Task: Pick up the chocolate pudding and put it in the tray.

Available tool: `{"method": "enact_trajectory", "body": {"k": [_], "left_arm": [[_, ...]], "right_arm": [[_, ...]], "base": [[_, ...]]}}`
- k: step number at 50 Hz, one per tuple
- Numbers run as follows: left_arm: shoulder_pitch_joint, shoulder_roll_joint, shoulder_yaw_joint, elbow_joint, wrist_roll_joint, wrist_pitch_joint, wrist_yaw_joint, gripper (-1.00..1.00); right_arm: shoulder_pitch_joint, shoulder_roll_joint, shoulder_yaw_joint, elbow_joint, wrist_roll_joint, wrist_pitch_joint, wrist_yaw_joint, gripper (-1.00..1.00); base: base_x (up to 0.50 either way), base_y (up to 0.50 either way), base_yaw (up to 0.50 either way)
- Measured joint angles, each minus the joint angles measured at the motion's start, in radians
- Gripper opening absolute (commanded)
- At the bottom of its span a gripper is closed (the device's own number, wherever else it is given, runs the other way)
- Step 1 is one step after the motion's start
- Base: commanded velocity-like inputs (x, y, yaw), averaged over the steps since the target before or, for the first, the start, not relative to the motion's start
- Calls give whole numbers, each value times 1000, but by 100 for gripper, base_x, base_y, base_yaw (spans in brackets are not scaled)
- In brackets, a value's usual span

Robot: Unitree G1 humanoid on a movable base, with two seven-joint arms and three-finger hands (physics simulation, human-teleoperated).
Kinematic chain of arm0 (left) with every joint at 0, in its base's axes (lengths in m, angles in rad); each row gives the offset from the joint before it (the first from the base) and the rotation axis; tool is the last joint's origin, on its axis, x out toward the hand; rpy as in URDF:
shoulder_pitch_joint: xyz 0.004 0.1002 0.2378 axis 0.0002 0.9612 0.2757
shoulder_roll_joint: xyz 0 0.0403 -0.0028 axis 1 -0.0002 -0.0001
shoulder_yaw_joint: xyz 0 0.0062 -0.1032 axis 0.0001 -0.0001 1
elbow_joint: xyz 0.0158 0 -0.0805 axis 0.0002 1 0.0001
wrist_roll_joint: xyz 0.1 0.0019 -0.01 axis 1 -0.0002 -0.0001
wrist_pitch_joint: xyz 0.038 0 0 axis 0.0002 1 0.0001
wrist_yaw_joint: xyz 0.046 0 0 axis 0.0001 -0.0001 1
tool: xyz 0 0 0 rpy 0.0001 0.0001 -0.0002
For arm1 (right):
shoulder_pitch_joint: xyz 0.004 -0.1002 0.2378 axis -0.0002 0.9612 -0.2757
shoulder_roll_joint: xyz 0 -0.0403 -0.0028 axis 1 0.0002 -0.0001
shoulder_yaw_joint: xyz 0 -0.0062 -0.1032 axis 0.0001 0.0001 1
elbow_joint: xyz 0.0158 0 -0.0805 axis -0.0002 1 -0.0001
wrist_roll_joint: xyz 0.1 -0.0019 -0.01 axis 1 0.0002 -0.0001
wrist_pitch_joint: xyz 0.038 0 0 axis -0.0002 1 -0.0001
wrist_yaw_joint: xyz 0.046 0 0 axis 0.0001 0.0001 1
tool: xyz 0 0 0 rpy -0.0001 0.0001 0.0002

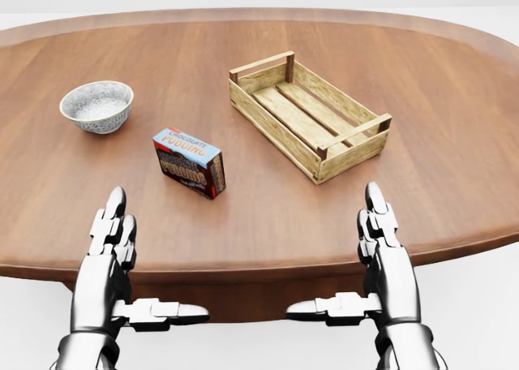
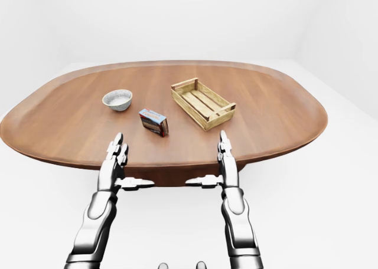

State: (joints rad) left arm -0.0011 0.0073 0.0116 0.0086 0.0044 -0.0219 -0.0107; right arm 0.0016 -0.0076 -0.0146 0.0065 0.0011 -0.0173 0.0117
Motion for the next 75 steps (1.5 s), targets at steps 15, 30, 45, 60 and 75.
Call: {"method": "enact_trajectory", "body": {"k": [15, 30, 45, 60, 75], "left_arm": [[-1, 8, 12, 16, 10, -34, -16, 100], [1, 9, 14, 15, 10, -34, -22, 100], [-4, 10, 17, 23, 8, -32, -24, 100], [-6, 11, 16, 32, 8, -34, -26, 100], [-7, 10, 15, 36, 10, -34, -28, 100]], "right_arm": [[9, -8, -15, 4, -4, -33, 16, 100], [13, -10, -17, -3, -13, -37, 16, 100], [33, -11, -17, -104, -40, -47, 7, 100], [87, -2, -8, -421, -94, -16, -4, 100], [103, 1, -2, -506, -117, -3, -1, 100]], "base": [[0, 0, 0], [0, 0, 0], [0, 0, 0], [0, 0, 0], [0, 14, 0]]}}
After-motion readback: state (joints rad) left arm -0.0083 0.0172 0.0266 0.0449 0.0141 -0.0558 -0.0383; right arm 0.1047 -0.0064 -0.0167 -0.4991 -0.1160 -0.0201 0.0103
